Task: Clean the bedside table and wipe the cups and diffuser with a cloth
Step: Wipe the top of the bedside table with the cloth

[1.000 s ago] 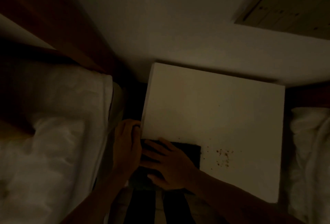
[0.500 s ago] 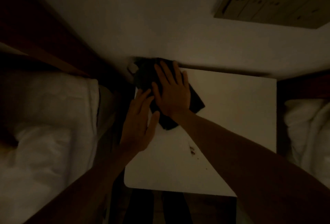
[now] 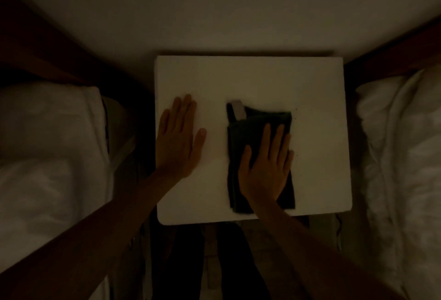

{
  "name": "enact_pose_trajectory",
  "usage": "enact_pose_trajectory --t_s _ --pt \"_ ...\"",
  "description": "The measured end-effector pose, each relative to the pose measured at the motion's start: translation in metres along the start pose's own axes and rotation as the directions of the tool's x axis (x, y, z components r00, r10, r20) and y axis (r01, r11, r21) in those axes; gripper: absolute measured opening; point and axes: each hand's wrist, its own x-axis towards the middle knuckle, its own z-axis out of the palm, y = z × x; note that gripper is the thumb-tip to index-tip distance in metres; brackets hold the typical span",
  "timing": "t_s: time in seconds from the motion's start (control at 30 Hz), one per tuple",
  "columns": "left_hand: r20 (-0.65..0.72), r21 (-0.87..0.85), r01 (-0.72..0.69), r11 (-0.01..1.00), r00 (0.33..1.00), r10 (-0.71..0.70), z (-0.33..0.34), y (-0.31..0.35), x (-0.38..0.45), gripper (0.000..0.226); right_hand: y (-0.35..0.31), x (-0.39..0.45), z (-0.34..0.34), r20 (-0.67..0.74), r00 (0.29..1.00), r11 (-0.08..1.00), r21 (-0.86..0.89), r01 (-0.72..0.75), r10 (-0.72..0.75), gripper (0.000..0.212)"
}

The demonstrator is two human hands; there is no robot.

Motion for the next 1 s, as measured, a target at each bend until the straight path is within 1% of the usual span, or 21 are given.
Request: enact_pose_trajectory --t_s 0.07,0.1,0.13,0.2,0.27,0.33,0.37,0.43,0.53,0.6,0.67,0.73,0.8,0.83,0.9,1.0 --pt "0.004 -0.003 -0.002 1.000 1.000 0.002 0.000 0.002 -0.001 0.067 0.016 -0.040 0.003 0.022 0.999 0.999 -0.011 0.033 -0.033 0.067" --pt "0.004 0.000 0.001 1.000 1.000 -0.001 -0.001 0.001 -0.001 0.068 0.020 -0.056 0.006 0.040 0.995 0.996 -0.014 0.089 -0.088 0.066" --pt "0.006 0.004 0.001 1.000 1.000 -0.001 -0.002 0.000 -0.001 0.070 0.022 -0.070 0.008 0.066 0.983 0.985 -0.016 0.174 -0.172 0.066" --pt "0.006 0.000 -0.004 1.000 1.000 0.004 -0.003 -0.001 -0.002 0.074 0.024 -0.083 0.011 0.115 0.916 0.923 0.001 0.386 -0.383 0.065" --pt "-0.005 -0.021 -0.019 1.000 1.000 0.019 -0.004 -0.002 -0.002 0.077 0.022 -0.076 0.011 0.124 0.826 0.834 0.042 0.549 -0.550 0.063" --pt "-0.023 -0.066 -0.030 0.997 0.999 0.028 -0.003 -0.002 -0.001 0.079 0.013 -0.055 0.010 0.110 0.764 0.771 0.087 0.630 -0.636 0.061" --pt "-0.036 -0.089 -0.028 0.996 0.999 0.025 -0.002 -0.003 0.000 0.080 0.005 -0.040 0.010 0.094 0.747 0.753 0.105 0.650 -0.658 0.060" --pt "-0.052 -0.100 -0.034 0.994 0.998 0.028 -0.001 -0.005 0.002 0.082 -0.013 0.001 0.009 0.057 0.741 0.742 0.093 0.664 -0.669 0.058" --pt "0.000 0.007 -0.089 0.996 0.996 0.089 0.003 -0.001 0.002 0.079 -0.032 0.067 0.005 0.049 0.780 0.782 0.022 0.623 -0.624 0.059" --pt "0.031 0.048 -0.143 0.989 0.989 0.142 0.005 0.002 0.001 0.073 -0.034 0.104 -0.003 0.041 0.828 0.829 -0.012 0.560 -0.559 0.060" --pt "0.021 0.017 -0.199 0.980 0.980 0.199 0.009 0.010 0.003 0.064 -0.021 0.133 -0.012 0.022 0.897 0.897 -0.023 0.442 -0.442 0.062" --pt "-0.004 -0.077 -0.218 0.973 0.976 0.218 0.012 0.023 0.009 0.059 0.001 0.152 -0.022 -0.007 0.951 0.951 -0.030 0.309 -0.309 0.064" --pt "-0.003 -0.155 -0.245 0.957 0.969 0.248 0.016 0.041 0.019 0.057 0.028 0.154 -0.027 -0.023 0.984 0.984 -0.028 0.174 -0.175 0.065" --pt "0.007 -0.163 -0.264 0.951 0.963 0.269 0.019 0.051 0.023 0.056 0.041 0.148 -0.028 -0.033 0.993 0.994 -0.023 0.109 -0.110 0.065" --pt "0.027 -0.122 -0.276 0.953 0.959 0.281 0.024 0.063 0.031 0.056 0.062 0.128 -0.028 -0.055 0.998 1.000 -0.014 -0.007 0.006 0.065" --pt "0.041 -0.044 -0.237 0.971 0.970 0.239 0.031 0.069 0.033 0.057 0.088 0.080 -0.027 -0.048 0.989 0.991 0.017 -0.136 0.137 0.064"
